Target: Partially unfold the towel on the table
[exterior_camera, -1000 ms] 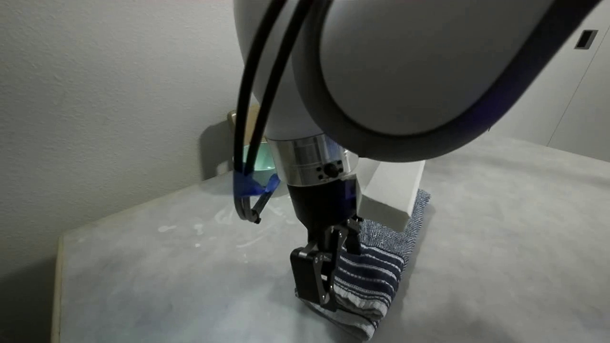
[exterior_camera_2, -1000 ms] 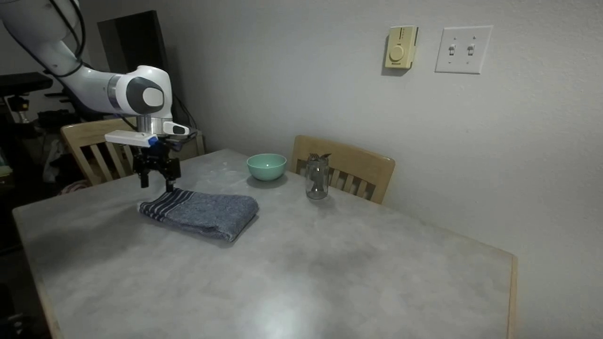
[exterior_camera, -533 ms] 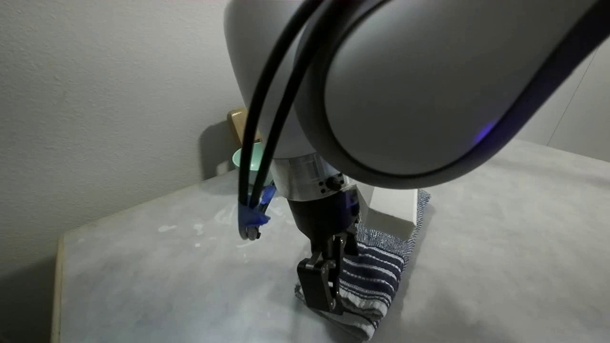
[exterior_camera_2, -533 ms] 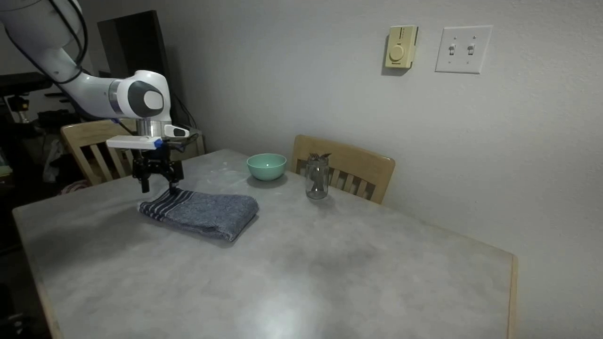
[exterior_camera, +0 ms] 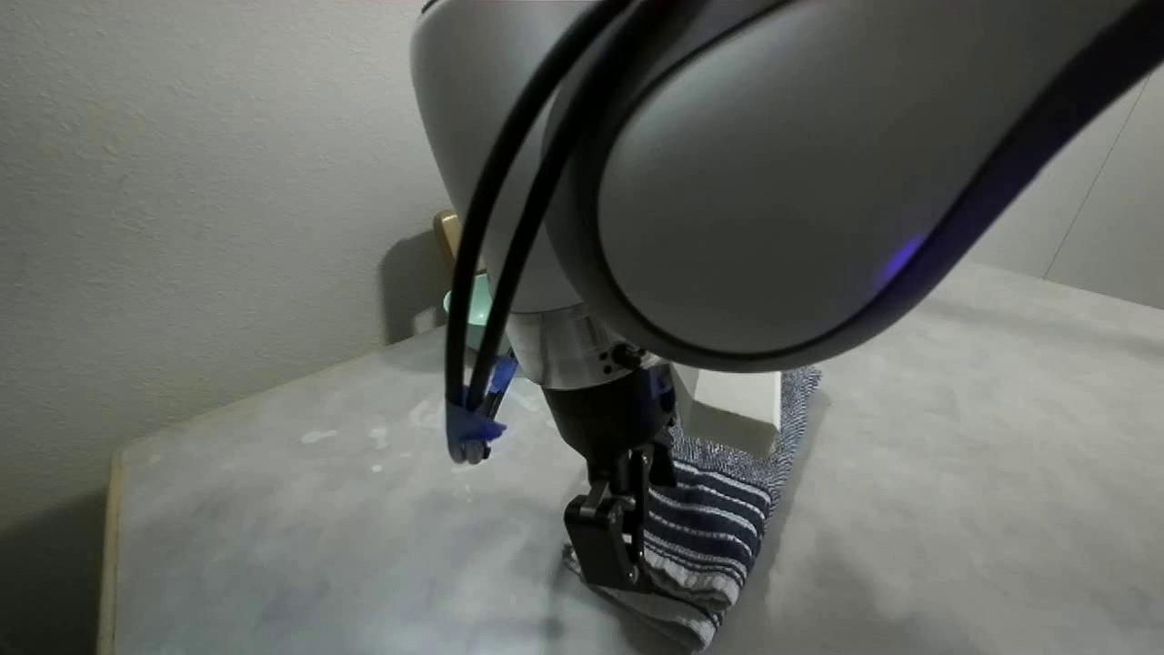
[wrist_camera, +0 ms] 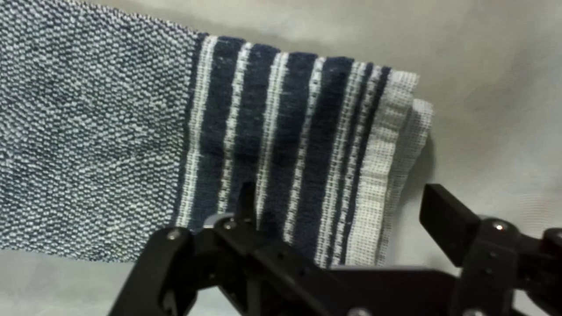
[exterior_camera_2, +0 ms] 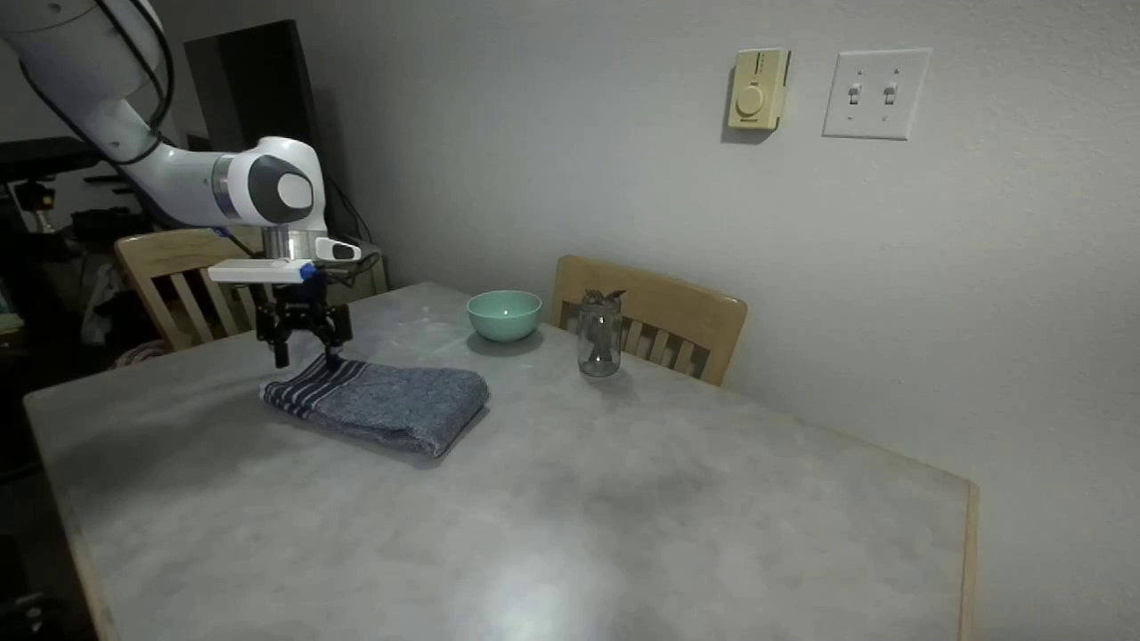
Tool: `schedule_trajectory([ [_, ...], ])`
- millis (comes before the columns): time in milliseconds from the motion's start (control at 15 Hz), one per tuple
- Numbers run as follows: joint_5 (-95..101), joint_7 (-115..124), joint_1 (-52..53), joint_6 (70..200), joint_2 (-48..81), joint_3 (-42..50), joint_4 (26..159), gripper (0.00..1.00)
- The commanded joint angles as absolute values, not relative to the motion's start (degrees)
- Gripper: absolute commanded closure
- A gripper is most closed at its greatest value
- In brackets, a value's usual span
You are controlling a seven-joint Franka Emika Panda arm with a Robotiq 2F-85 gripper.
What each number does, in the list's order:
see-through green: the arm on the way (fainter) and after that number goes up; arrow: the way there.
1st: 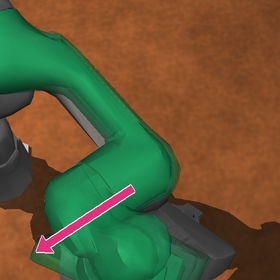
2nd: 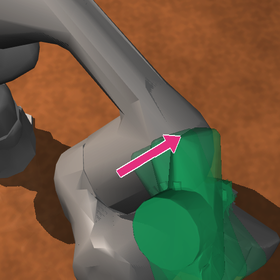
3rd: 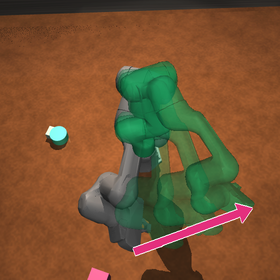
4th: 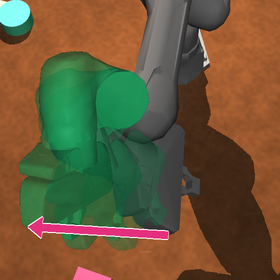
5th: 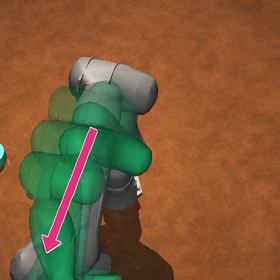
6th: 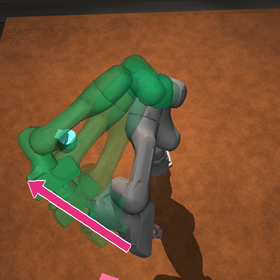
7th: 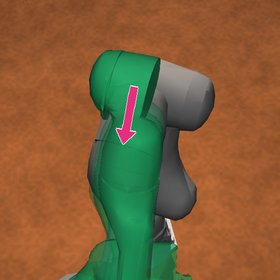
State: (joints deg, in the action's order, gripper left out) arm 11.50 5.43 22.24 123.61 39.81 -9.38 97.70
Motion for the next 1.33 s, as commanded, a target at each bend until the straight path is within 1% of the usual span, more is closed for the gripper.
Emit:
schedule_trajectory([
  [0,12.25,7.42,23.34,121.75,41.10,-8.30,95.71,0.01],
  [67,11.70,9.07,23.44,121.94,40.96,-8.19,95.91,0.06],
  [133,10.79,11.32,23.41,122.65,40.76,-8.19,96.38,0.19],
  [200,10.35,13.31,23.48,123.08,40.61,-8.15,96.67,0.24],
  [267,9.84,15.86,23.69,123.75,40.38,-8.05,97.05,0.34],
  [333,9.64,18.55,24.11,123.79,40.34,-7.72,97.15,0.41],
  [400,9.57,21.07,24.51,124.04,40.26,-7.46,97.29,0.44],
  [467,9.57,23.32,24.88,124.02,40.28,-7.20,97.31,0.51],
  [533,9.69,25.08,25.23,124.05,40.36,-6.98,97.30,0.51],
  [600,9.64,26.60,25.55,123.68,40.41,-6.79,97.19,0.55],
  [867,10.24,30.31,26.76,123.26,40.49,-6.01,97.00,0.45],
  [933,10.30,30.87,26.96,123.10,40.51,-5.87,96.93,0.40],
  [1000,10.44,31.11,27.14,122.88,40.62,-5.75,96.79,0.27],
  [1133,10.75,31.45,27.48,122.57,40.71,-5.49,96.68,0.34],
  [1267,11.12,31.66,27.79,122.30,40.84,-5.09,96.62,0.57],
])
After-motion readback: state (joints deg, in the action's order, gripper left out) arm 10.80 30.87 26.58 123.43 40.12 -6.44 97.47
